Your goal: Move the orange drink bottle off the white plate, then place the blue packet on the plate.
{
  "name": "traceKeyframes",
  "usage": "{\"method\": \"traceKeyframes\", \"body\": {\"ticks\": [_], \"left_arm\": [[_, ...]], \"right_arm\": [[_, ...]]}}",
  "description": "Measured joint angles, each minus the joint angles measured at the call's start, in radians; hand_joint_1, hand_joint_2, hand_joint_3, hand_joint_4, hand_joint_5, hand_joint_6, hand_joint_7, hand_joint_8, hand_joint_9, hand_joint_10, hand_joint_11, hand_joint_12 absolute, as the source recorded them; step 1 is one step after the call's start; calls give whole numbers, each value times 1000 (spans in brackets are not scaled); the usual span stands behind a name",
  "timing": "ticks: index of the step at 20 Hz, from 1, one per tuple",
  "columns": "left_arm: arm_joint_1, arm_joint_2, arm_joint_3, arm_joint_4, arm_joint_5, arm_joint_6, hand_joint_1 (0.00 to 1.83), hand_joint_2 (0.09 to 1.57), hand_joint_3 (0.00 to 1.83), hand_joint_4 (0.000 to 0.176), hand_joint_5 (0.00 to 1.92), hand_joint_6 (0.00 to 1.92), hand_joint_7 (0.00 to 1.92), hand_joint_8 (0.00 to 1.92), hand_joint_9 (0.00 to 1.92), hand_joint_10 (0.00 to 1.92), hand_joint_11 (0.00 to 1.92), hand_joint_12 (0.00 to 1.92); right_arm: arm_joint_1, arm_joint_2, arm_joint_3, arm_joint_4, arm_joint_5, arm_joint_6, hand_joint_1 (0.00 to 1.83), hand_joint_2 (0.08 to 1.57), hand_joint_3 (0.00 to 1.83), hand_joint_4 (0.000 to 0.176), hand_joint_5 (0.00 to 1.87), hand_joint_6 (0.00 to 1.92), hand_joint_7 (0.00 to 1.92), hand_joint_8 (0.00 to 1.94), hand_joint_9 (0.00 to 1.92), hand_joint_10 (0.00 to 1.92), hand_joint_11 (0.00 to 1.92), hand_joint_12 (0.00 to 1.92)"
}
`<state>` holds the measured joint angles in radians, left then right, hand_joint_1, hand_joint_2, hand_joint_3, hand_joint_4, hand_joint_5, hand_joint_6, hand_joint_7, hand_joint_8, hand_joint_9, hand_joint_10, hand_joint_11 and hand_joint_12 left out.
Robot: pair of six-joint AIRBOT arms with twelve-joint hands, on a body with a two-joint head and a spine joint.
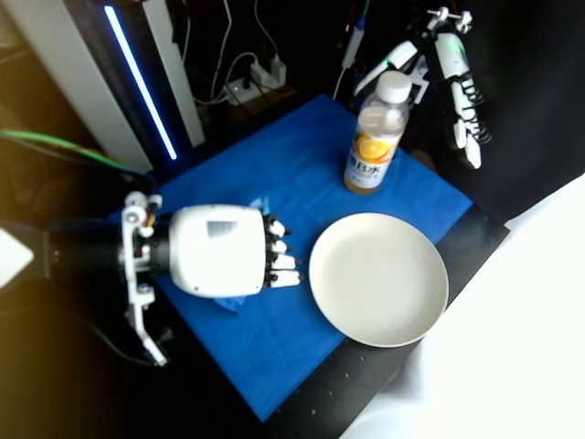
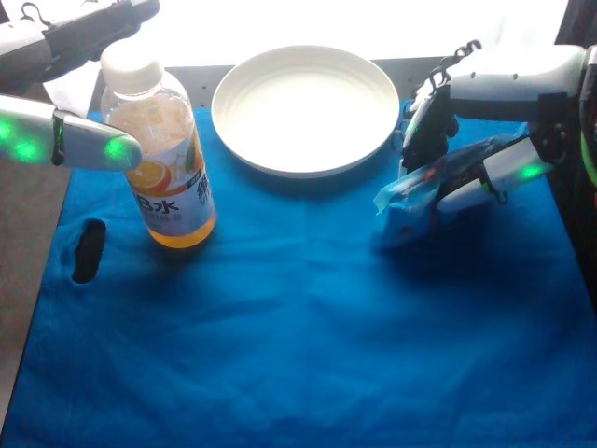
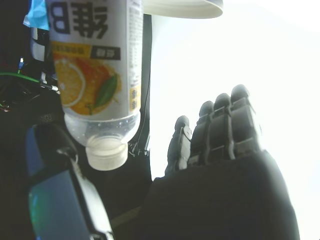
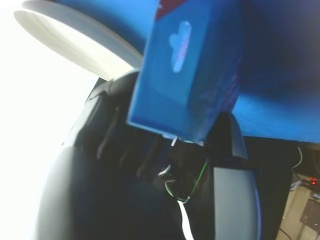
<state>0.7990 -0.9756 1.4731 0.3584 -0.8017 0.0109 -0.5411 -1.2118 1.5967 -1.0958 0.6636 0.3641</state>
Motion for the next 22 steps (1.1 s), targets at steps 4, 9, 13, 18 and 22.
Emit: {"method": "traceKeyframes", "body": {"ticks": [4, 9, 13, 18, 22], "left_arm": [[9, 1, -3, 11, 14, 1, 631, 723, 2, 176, 0, 0, 0, 0, 0, 0, 0, 0], [29, 10, -23, 34, 20, 0, 610, 690, 0, 176, 0, 0, 0, 0, 0, 0, 0, 0], [30, 20, -29, 34, 11, -3, 604, 669, 0, 176, 0, 0, 0, 0, 0, 0, 0, 0], [30, 20, -30, 35, 5, -3, 641, 670, 0, 176, 0, 0, 0, 0, 11, 4, 10, 4], [30, 20, -30, 43, 5, -3, 630, 648, 0, 176, 0, 0, 0, 0, 16, 5, 64, 30]], "right_arm": [[39, 0, 6, -7, 1, -2, 1255, 1115, 1, 0, 1049, 689, 946, 1267, 691, 1350, 450, 1807], [145, 3, 24, -5, 5, -3, 1230, 1099, 1, 0, 985, 915, 1043, 993, 821, 1092, 570, 1664], [203, -35, 79, -20, 12, -3, 1267, 1054, 0, 0, 1077, 702, 1163, 840, 963, 894, 655, 1560], [220, -152, 175, -25, 12, -2, 1223, 1014, 0, 0, 1254, 458, 986, 1332, 877, 1604, 755, 1863], [226, -241, 251, -23, 3, -2, 1223, 981, 0, 0, 1334, 347, 952, 1843, 1022, 1917, 1088, 1921]]}}
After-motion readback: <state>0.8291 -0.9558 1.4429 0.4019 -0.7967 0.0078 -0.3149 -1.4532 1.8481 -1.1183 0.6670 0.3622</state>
